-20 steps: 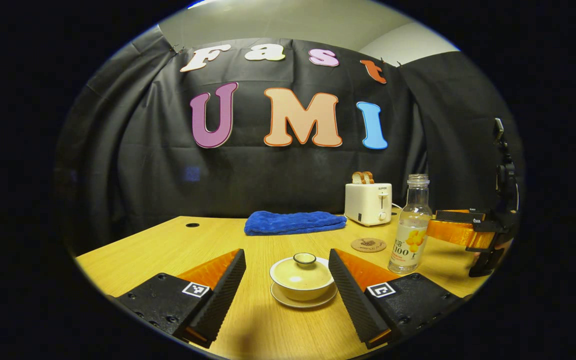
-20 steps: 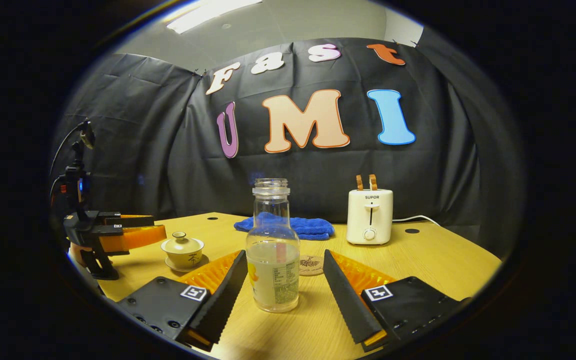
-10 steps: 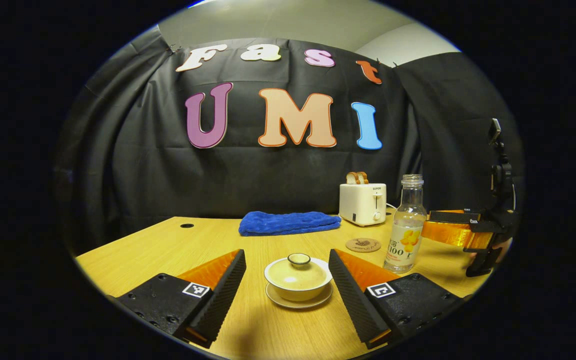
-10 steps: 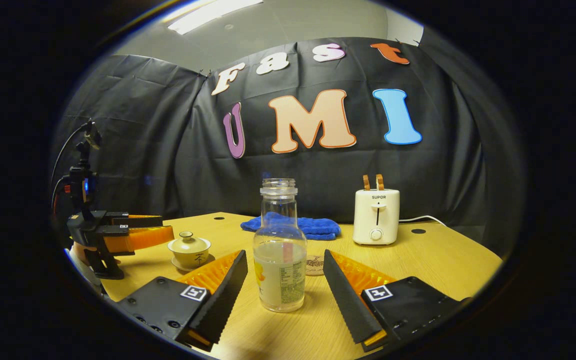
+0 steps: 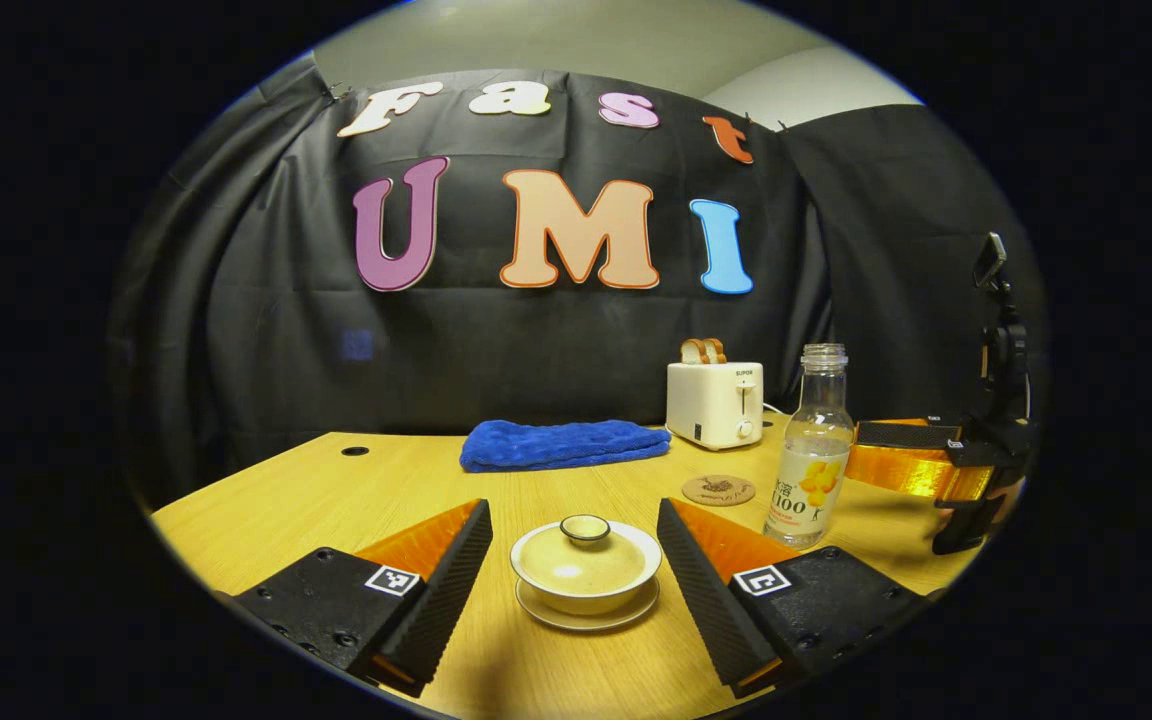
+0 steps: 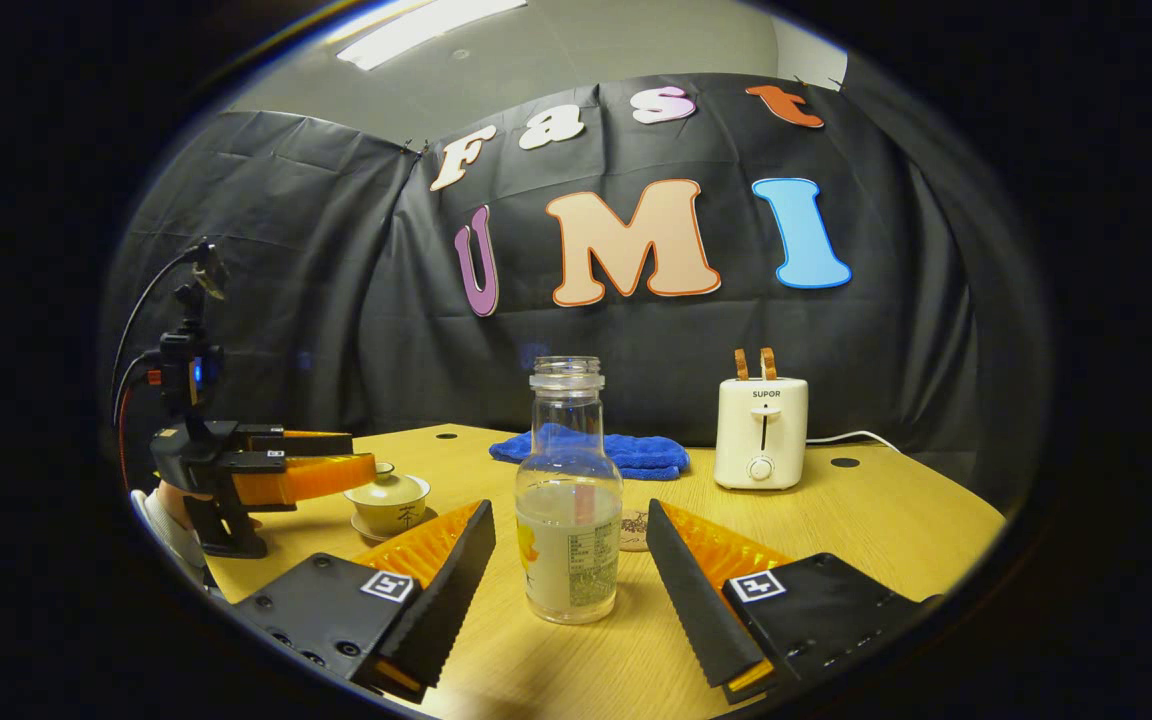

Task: Open the teacup lid with one hand, grasp the water bottle and pour water into the teacup with the other hand; after pouring, place the water bottle on the coaster and then close the teacup lid.

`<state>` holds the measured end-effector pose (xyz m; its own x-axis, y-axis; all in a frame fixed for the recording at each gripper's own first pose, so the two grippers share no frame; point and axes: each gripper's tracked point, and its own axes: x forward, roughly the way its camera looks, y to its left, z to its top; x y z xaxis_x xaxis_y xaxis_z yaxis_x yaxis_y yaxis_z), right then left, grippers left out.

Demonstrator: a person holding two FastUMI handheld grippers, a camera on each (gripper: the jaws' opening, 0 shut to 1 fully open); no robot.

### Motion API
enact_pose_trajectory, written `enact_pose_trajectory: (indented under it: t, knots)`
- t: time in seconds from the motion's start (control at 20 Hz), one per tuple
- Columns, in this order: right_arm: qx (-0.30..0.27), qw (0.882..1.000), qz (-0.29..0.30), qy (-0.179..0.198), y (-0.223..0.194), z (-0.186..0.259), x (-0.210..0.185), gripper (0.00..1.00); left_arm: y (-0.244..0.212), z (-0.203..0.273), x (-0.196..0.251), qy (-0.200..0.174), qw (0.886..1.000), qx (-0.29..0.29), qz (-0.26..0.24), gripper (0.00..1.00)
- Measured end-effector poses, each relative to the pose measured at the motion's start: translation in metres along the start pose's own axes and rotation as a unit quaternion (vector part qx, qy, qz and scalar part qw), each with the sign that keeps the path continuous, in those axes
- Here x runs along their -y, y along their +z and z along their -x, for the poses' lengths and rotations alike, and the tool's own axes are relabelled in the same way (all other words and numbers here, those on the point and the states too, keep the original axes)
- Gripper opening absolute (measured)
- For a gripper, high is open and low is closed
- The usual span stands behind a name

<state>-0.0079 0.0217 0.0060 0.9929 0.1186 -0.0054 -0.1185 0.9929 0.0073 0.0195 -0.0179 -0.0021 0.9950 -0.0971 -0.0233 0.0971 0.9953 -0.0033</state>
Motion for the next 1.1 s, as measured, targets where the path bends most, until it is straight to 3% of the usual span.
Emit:
enact_pose_trajectory:
  t: [0.6,0.85,1.0,1.1]
  knots:
    - [0.000,1.000,0.000,0.002,0.001,0.002,-0.001,0.97,-0.011,-0.034,0.007,-0.022,0.999,-0.035,0.001,0.85]
    - [0.000,1.000,0.000,0.003,0.000,0.001,0.000,0.95,-0.018,-0.040,0.009,-0.033,0.998,-0.058,0.005,0.70]
    - [0.000,1.000,0.001,0.003,0.001,0.001,-0.001,0.99,-0.019,-0.042,0.008,-0.031,0.998,-0.062,0.002,0.59]
    - [0.000,1.000,0.001,0.003,0.001,0.001,0.000,0.95,-0.019,-0.042,0.005,-0.026,0.998,-0.060,0.004,0.53]
